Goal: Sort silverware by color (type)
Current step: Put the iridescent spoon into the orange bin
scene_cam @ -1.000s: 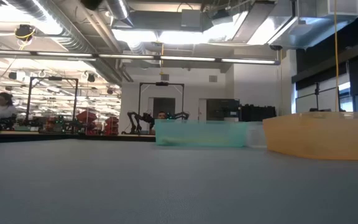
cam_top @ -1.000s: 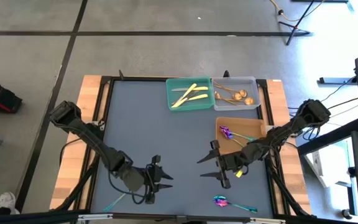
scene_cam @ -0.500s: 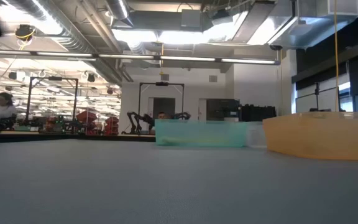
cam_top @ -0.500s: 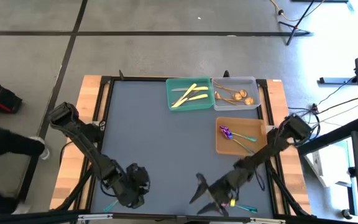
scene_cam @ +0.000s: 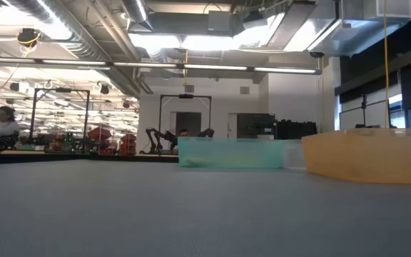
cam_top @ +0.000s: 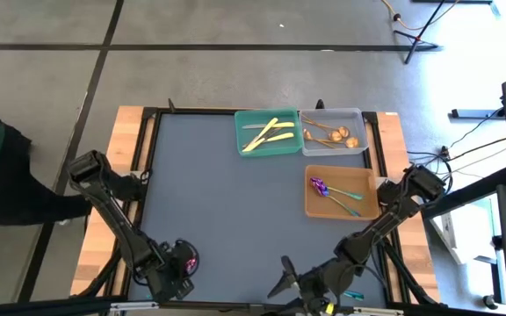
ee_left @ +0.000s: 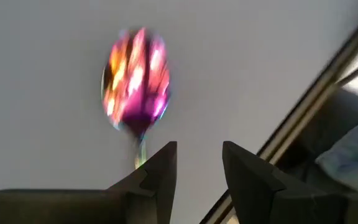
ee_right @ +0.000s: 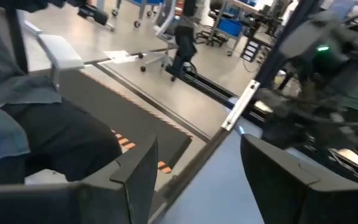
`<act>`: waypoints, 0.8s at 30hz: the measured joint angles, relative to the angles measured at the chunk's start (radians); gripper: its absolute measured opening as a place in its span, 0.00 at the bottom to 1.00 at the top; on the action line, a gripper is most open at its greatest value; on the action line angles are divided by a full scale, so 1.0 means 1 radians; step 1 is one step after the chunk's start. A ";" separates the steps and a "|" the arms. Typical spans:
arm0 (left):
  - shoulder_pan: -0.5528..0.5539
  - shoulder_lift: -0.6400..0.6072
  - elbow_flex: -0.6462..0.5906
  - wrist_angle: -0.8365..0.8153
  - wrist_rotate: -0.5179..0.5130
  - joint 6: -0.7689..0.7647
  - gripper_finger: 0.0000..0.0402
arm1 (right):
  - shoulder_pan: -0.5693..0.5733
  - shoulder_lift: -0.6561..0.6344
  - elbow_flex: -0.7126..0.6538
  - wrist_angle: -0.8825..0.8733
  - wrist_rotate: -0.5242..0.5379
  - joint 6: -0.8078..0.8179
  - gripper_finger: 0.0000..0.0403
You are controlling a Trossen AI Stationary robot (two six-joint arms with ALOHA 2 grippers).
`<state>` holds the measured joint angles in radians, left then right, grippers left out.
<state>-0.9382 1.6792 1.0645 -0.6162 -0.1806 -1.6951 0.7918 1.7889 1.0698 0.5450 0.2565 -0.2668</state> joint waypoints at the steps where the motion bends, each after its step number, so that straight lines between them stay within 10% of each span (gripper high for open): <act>1: 0.000 0.014 0.000 -0.006 0.036 -0.019 0.31 | -0.001 0.000 0.000 -0.003 0.006 0.000 0.55; 15: 0.017 0.145 0.004 -0.069 0.214 -0.049 0.30 | -0.002 0.000 0.000 -0.020 0.015 0.003 0.55; 24: 0.018 0.147 0.001 -0.074 0.200 -0.006 0.05 | -0.002 0.000 0.000 -0.034 0.016 0.045 0.55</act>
<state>-0.9207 1.8259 1.0654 -0.6905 0.0196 -1.7014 0.7898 1.7889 1.0695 0.5113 0.2722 -0.2218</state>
